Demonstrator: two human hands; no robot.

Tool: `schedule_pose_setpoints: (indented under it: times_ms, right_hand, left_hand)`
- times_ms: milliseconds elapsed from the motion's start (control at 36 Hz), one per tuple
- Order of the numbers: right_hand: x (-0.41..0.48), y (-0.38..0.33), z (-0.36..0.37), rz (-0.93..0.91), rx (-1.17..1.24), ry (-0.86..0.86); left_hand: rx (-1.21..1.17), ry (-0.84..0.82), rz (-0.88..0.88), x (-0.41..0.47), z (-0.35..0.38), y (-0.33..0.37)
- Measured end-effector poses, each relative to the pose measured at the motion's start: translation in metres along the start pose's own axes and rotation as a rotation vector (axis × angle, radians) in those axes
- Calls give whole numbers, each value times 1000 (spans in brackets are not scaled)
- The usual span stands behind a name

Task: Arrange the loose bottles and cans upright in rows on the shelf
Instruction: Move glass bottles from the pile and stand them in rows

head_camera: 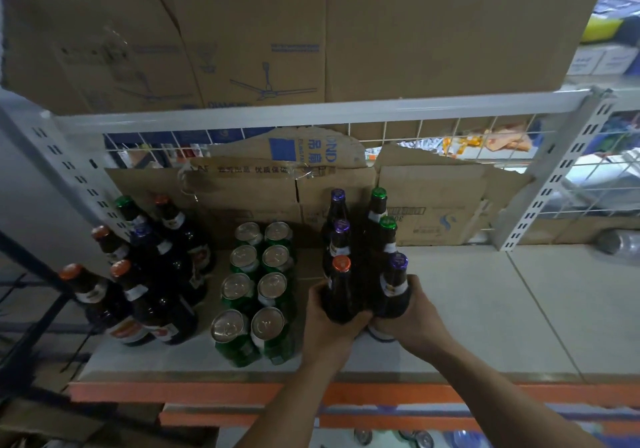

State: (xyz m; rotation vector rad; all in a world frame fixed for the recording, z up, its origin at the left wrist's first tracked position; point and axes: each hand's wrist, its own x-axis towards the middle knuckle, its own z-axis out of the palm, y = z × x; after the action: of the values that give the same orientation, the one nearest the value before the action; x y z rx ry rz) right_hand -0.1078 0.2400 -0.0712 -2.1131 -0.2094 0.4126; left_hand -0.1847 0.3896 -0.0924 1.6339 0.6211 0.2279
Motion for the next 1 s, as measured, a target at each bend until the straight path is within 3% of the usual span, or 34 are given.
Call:
schedule_pose_setpoints:
  times_ms: [306,528,667,778,861,1000]
  right_hand:
    - [-14,-12,-2,-13,-56,74]
    - [-46,-15,-26,-27,-99,103]
    - [-66,-21,-66,-76,-21,135]
    - [-83,-25,-111,-158,39,251]
    - [-101,-18,-155,-215,57,356]
    - [-154,21,-246,-210,23,462]
  left_hand:
    - [-26,-116,46,0,-10,4]
    - [108,-21,236,-22,-29,32]
    - [174,53,466,-50,-32,69]
    - [241,-10,589,-73,-4,105]
    - [224,-168,543,-91,36,130]
    - [264,-259,603,-122,125,155]
